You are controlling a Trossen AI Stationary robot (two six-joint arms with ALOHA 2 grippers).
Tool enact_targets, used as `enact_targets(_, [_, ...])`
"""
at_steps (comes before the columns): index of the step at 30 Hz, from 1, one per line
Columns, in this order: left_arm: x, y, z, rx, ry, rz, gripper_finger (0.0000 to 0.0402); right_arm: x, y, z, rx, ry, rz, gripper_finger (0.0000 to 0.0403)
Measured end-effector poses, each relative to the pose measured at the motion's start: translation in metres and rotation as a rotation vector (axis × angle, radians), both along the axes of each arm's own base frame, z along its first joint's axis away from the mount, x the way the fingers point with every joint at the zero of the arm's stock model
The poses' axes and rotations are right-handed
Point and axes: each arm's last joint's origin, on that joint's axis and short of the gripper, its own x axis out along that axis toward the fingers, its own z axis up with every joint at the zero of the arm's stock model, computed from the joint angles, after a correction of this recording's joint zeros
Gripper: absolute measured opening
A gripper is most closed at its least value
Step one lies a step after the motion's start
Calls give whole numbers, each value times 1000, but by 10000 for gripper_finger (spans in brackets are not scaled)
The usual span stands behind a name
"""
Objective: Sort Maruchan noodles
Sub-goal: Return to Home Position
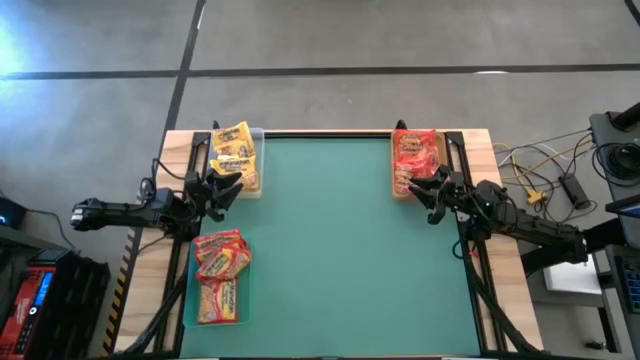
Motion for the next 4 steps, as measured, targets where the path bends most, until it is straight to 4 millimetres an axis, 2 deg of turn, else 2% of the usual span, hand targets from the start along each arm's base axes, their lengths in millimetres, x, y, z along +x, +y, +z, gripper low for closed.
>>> enact_targets(4, [0, 0, 0, 0, 0, 0, 233, 0, 0, 0, 0, 1, 0, 132])
